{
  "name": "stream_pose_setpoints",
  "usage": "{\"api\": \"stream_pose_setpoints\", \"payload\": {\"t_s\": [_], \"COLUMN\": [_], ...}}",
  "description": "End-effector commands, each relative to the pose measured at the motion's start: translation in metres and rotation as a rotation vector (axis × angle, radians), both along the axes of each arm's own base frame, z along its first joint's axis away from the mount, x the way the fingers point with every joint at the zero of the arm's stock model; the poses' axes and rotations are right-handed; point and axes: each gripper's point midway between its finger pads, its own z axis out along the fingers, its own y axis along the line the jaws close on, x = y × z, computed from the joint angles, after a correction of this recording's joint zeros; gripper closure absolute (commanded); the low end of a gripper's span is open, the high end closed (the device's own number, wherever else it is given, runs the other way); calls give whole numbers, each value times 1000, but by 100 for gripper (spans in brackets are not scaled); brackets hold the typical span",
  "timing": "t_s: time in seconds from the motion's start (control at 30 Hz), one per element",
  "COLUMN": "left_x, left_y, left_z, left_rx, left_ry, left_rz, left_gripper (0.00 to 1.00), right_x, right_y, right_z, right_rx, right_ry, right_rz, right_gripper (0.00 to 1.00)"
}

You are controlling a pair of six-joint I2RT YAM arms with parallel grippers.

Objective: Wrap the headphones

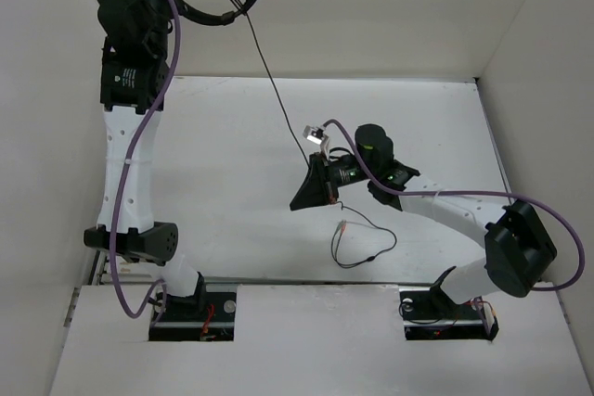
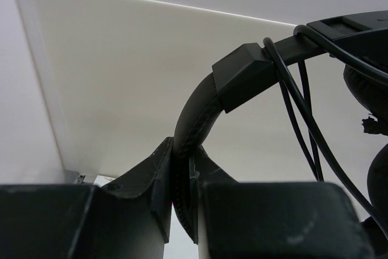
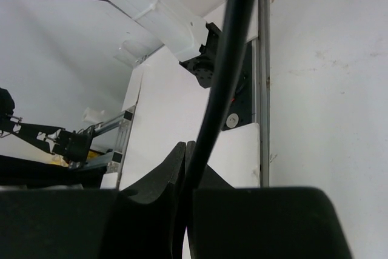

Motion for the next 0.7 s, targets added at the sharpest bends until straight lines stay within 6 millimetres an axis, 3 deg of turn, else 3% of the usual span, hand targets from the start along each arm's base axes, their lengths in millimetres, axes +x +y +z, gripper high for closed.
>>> {"api": "stream_pose_setpoints", "payload": {"t_s": [0.0, 0.17, 0.27, 0.5, 0.67], "left_x": [-18, -10, -2, 25, 48], "left_y": [27, 26, 16, -5, -23], "left_z": [53, 39, 22, -31, -93], "left_rx": [-41, 51, 161, 349, 483], "left_ry": [-180, -141, -99, 53, 203], "left_rz": [112, 208, 245, 286, 275], "left_gripper": [100, 100, 100, 100, 100], "right_x": [-3, -1, 18, 83, 104], "right_y": [2, -1, -12, -68, -107], "right_z": [24, 44, 65, 108, 159], "right_rx": [52, 57, 39, -171, -275], "right_ry": [-81, -149, -244, -711, -1016], "right_rz": [18, 2, -73, -396, -561], "right_gripper": [93, 95, 97, 97, 99]}}
